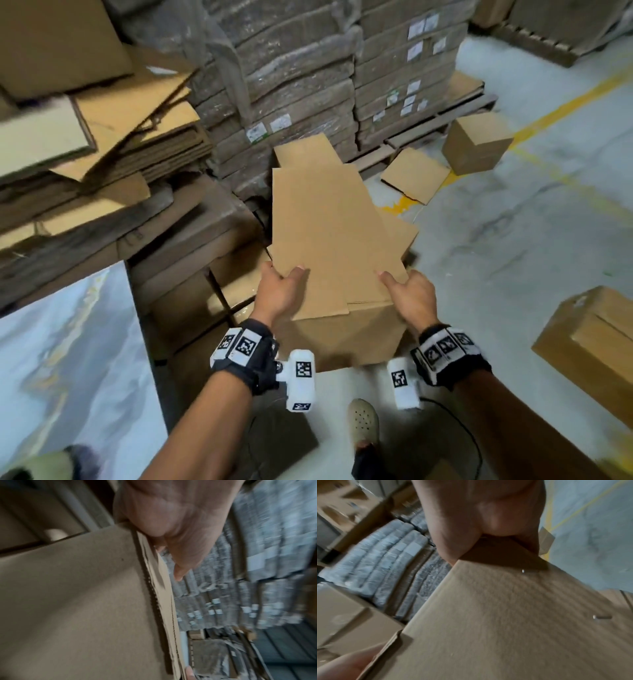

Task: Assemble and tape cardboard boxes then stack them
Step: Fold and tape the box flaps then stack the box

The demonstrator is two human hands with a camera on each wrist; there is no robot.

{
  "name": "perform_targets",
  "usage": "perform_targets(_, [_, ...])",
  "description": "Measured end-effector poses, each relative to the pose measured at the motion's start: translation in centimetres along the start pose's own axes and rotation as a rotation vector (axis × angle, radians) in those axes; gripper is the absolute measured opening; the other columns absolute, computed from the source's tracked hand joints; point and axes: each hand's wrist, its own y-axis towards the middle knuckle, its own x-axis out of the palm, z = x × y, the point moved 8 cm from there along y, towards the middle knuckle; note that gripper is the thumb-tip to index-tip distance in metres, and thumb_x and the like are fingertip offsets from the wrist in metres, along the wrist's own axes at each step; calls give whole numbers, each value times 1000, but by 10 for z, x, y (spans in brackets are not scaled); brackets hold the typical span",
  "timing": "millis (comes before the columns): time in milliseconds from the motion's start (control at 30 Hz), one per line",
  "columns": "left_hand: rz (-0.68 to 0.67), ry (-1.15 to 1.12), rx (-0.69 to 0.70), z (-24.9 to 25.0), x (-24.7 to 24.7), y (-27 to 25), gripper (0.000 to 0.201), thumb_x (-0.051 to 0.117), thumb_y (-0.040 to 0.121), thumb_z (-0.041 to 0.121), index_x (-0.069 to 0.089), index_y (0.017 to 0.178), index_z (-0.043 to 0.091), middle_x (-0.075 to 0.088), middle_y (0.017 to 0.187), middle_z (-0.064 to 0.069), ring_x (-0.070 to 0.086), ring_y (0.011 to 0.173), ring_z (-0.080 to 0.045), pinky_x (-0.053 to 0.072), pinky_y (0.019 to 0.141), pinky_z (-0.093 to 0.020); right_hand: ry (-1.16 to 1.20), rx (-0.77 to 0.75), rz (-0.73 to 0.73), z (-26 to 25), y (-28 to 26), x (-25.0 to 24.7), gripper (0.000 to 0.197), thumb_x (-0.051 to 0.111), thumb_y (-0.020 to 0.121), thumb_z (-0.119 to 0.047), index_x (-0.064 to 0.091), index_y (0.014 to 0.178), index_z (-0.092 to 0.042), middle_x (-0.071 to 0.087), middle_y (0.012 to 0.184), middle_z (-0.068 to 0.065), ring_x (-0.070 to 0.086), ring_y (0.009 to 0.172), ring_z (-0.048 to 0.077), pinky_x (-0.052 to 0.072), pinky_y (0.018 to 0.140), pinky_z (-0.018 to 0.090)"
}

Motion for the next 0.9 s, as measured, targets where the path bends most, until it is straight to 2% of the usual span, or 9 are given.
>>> perform_targets(133, [42,33,148,27,-82,-81,70,65,90,49,32,141,15,55,116,3,56,104,-23,45,96,-38,96,-124,107,-55,-114,-25,63,64,92,-54,61,129,-3,67,125,16,61,114,36,48,92,38])
perform_targets(200, [85,7,224,31,-128,-119,69,63,94,49,30,147,18,54,116,7,56,105,-21,44,96,-38,147,-209,158,-81,-173,-31,62,64,95,-48,57,135,-1,65,127,18,58,119,37,45,93,36])
perform_targets(333, [188,-55,407,28,-220,-190,56,60,98,46,38,144,24,55,122,11,55,112,-15,42,97,-36,239,-386,235,-123,-273,-23,43,64,94,-49,68,109,-8,71,104,9,56,90,23,36,75,28])
perform_targets(400, [275,-80,477,24,-265,-223,47,60,99,42,42,140,27,57,118,15,57,109,-9,41,93,-32,283,-466,257,-144,-316,-13,38,65,94,-47,68,106,-10,69,99,4,56,88,21,35,70,27])
perform_targets(500, [396,-130,544,17,-327,-265,45,61,100,36,43,140,26,55,111,24,56,101,3,40,90,-26,372,-600,256,-176,-371,5,34,65,94,-46,68,106,-15,69,99,0,61,91,20,47,73,28])
perform_targets(633, [581,-192,569,-2,-405,-304,56,65,97,38,44,147,23,59,128,11,57,116,-9,45,99,-32,430,-727,176,-219,-424,39,29,66,95,-40,67,110,-15,67,96,-5,63,90,15,49,72,23])
perform_targets(733, [700,-238,572,-23,-456,-328,61,67,93,43,46,146,22,62,130,9,59,117,-8,46,101,-31,463,-818,87,-250,-456,76,27,67,95,-39,67,111,-17,68,99,-8,61,87,4,46,78,13])
perform_targets(833, [839,-274,534,-56,-506,-354,67,64,80,57,51,138,26,64,122,16,60,110,-1,46,99,-27,464,-886,-41,-277,-487,122,25,68,94,-38,66,113,-23,66,100,-9,61,91,9,45,75,18])
perform_targets(900, [929,-262,465,-83,-535,-372,69,67,84,52,47,145,25,61,125,12,59,112,-5,46,100,-30,463,-926,-124,-291,-509,155,28,69,94,-35,68,116,-17,67,99,-7,61,90,11,42,71,12])
